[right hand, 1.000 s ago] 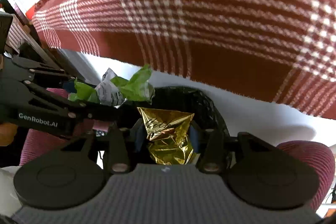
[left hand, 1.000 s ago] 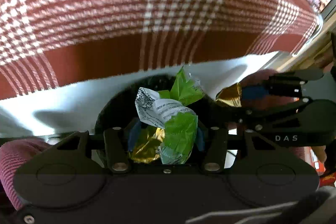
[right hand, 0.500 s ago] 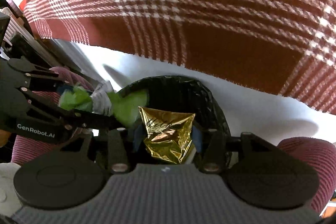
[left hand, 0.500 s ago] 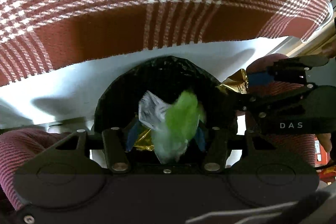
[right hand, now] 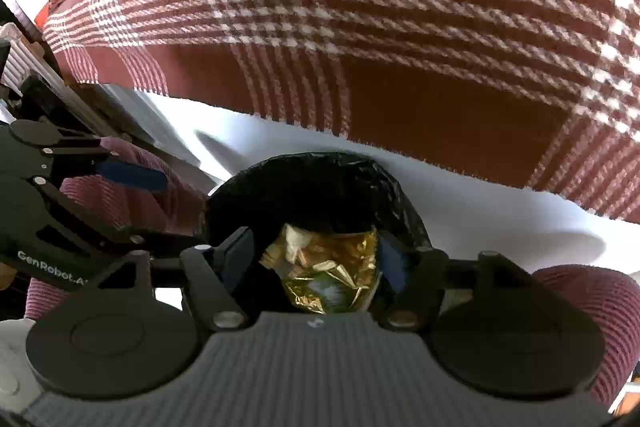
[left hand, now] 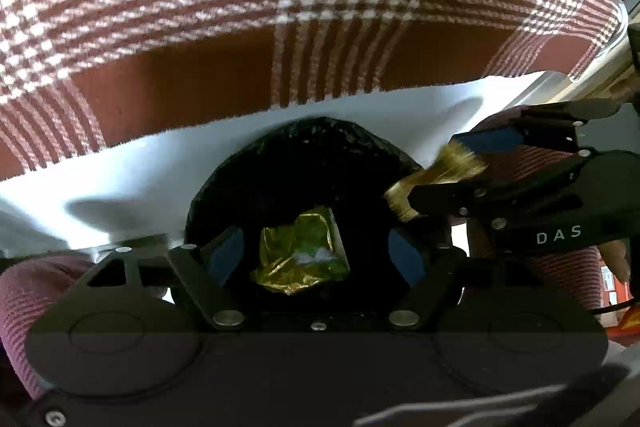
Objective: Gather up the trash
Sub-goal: 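Open both tools to drop the two wrappers into the bin, then grasp the clear plastic bag with the left tool while the right tool grasps the orange peel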
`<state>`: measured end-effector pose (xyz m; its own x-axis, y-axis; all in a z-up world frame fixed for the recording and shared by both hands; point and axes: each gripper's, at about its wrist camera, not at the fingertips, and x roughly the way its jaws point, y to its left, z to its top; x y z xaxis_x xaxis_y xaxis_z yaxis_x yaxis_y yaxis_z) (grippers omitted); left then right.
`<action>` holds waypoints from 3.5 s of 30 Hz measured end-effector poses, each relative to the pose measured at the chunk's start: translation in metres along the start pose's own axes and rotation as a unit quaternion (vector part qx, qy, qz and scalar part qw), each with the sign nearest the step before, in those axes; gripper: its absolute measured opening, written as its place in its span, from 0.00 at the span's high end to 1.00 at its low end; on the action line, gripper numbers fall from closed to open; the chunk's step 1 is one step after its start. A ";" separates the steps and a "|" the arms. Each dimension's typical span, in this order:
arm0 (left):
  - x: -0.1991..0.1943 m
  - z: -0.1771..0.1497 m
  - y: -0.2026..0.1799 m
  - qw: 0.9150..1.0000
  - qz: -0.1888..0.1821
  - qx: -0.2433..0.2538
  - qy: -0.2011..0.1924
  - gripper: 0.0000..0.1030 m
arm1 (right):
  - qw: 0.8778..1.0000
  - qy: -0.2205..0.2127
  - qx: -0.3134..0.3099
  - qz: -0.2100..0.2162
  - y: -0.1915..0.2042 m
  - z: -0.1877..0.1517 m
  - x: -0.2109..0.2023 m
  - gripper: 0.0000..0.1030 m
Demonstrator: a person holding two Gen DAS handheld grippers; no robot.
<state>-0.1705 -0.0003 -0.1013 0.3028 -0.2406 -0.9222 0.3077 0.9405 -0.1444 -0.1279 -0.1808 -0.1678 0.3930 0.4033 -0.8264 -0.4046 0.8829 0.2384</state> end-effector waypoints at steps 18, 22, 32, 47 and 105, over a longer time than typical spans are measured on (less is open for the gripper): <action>-0.068 0.018 -0.006 0.995 -0.004 0.040 -0.096 0.15 | 0.995 -0.093 -0.022 0.005 0.009 0.021 -0.060 0.21; -0.094 0.032 -0.008 0.989 -0.006 0.042 -0.143 0.12 | 0.990 -0.140 -0.026 0.003 0.007 0.031 -0.086 0.21; -0.120 0.097 0.003 0.974 0.008 0.007 -0.227 0.10 | 0.967 -0.244 0.002 -0.070 -0.015 0.069 -0.115 0.21; -0.106 0.226 0.027 0.950 -0.017 -0.096 -0.298 0.07 | 0.956 -0.263 -0.011 -0.129 -0.049 0.139 -0.091 0.21; -0.098 0.175 0.022 0.947 0.008 -0.036 -0.320 0.67 | 0.965 -0.227 -0.058 -0.121 -0.043 0.147 -0.069 0.54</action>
<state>-0.0356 0.0022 0.0487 0.7991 -0.3003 -0.5208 0.2433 0.9537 -0.1765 -0.0161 -0.2115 -0.0462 0.7980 0.2758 -0.5358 -0.3354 0.9420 -0.0146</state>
